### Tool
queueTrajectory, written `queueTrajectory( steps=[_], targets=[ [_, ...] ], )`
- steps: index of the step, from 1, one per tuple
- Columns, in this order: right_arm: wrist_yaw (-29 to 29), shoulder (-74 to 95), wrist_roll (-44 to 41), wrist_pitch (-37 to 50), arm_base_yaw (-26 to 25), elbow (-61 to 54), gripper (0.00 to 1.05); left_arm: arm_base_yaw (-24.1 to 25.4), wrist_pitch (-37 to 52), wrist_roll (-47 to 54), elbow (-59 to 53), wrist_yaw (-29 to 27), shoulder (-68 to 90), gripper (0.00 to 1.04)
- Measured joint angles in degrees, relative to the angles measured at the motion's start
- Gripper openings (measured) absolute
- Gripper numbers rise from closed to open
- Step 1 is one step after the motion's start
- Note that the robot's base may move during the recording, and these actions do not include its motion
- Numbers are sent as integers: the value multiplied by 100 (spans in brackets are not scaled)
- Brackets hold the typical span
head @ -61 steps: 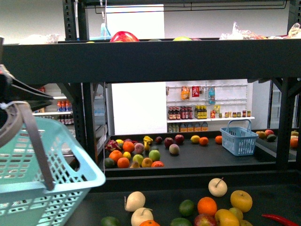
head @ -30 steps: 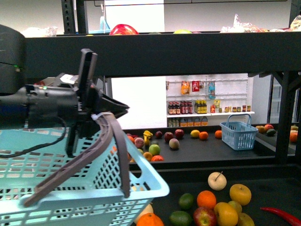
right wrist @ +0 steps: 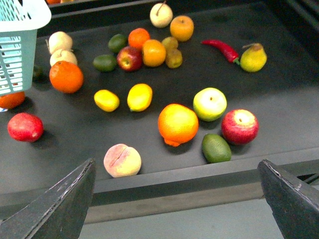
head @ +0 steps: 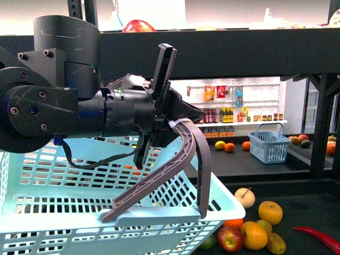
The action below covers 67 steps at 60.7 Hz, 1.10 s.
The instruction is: Pick lemon from shelf
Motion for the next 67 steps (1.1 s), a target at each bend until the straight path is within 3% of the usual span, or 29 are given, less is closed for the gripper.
queueTrajectory(
  steps=[10,20,31,51,67],
  targets=[
    [-905,2435,-315,1449,-697,632,97,0,0,-2,0,-2,0,6],
    [-798,5021,-457,1912,-872,1757,97,2,0,-11,0,-7,0,6],
    [-448,7344,-450,1794,-452,3152,97,2,0,-17,2,-11,2,6],
    [136,9884,-461,1069,540,5901,97,4,0,-7,2,-9,2,6],
    [525,11215,-129,334,734,7589,97,4,0,-2,2,-9,2,6]
  ],
)
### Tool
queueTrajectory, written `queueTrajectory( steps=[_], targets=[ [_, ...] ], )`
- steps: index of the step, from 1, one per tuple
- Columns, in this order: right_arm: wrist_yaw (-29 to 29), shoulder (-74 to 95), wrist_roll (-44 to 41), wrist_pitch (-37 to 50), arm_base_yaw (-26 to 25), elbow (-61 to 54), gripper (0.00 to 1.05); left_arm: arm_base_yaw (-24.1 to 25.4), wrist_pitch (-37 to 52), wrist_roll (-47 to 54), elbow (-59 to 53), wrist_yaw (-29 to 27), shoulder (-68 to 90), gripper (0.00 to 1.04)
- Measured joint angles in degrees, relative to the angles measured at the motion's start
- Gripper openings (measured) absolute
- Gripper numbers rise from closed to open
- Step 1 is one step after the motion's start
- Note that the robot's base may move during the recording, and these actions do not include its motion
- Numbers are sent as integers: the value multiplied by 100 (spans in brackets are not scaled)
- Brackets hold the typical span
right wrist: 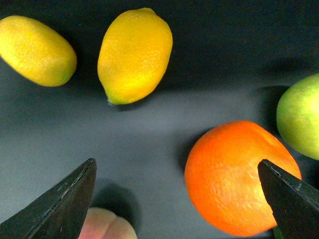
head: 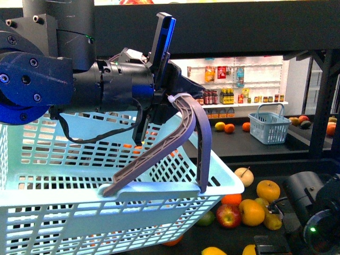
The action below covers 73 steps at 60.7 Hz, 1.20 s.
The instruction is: Pick lemon from shelf
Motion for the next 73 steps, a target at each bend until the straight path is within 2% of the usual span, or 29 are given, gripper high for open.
queueTrajectory(
  steps=[34,60,73],
  targets=[
    [367,1906,739,-1427,291,3067,97,0,0,2,0,0,0,6],
    [564,2835,981,-2179,413,4465,97,0,0,0,0,0,0,6],
    [597,3069,1034,-2282,411,4780,97,0,0,2,0,0,0,6]
  ],
)
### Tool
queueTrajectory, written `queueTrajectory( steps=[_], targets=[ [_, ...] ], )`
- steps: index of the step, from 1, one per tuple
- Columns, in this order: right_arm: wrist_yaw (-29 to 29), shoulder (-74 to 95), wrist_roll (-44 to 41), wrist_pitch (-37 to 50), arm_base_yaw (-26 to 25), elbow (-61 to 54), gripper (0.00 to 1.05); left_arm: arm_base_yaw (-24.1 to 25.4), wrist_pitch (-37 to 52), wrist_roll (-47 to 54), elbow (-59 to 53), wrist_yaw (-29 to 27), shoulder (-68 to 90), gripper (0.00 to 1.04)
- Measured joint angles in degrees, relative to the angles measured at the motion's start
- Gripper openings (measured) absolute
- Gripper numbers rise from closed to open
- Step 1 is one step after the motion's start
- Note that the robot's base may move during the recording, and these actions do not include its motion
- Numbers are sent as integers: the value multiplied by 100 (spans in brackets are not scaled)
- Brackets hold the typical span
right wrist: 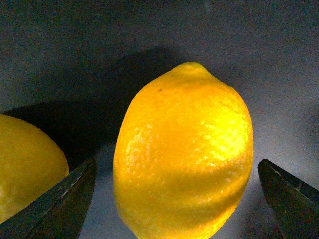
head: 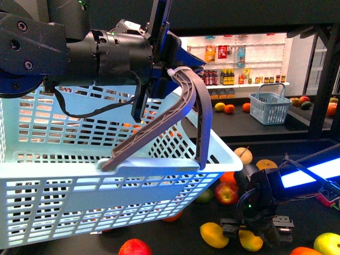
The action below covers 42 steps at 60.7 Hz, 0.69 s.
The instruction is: Pick lemon from shelf
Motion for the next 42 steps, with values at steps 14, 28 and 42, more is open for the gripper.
queueTrajectory(
  steps=[14,28,42],
  targets=[
    [37,129,52,-79,-44,118,77,0,0,0,0,0,0,6],
    [-35,140,96,39,-96,116,63,0,0,-2,0,2,0,6],
    [-74,-363,-138,811,-216,-876,62,0,0,2,0,2,0,6]
  ],
)
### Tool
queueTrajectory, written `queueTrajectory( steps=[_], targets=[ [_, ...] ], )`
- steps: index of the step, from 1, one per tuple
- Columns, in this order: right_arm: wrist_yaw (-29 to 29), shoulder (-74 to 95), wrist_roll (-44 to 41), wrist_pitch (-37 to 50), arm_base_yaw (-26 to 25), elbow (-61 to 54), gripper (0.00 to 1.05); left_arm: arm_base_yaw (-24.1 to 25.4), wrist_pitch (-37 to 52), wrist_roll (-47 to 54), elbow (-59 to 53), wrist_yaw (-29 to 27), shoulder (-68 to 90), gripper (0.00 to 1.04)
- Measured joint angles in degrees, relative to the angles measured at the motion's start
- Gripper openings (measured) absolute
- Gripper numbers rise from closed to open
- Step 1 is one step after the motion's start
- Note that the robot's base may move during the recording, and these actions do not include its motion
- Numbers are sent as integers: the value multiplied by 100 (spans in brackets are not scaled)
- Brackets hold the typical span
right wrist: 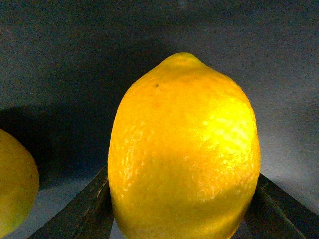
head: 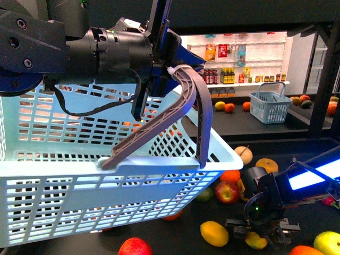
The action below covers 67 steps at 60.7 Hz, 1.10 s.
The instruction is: Pick lemon from shelf
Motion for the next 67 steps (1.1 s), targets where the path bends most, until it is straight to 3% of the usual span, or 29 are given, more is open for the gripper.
queueTrajectory(
  steps=[14,27,33,51,67],
  targets=[
    [-22,-1668,-977,1751,-356,-2094,62,0,0,-2,0,0,0,6],
    [-977,-4015,-1152,2402,-835,-3797,62,0,0,-2,0,-2,0,6],
    [-1786,-5230,-905,2297,-890,-4481,62,0,0,-2,0,-2,0,6],
    [-3432,-6669,400,1987,-334,-4852,62,0,0,0,0,-2,0,6],
    [-3670,-6664,1231,2081,291,-4968,62,0,0,2,0,-2,0,6]
  ],
)
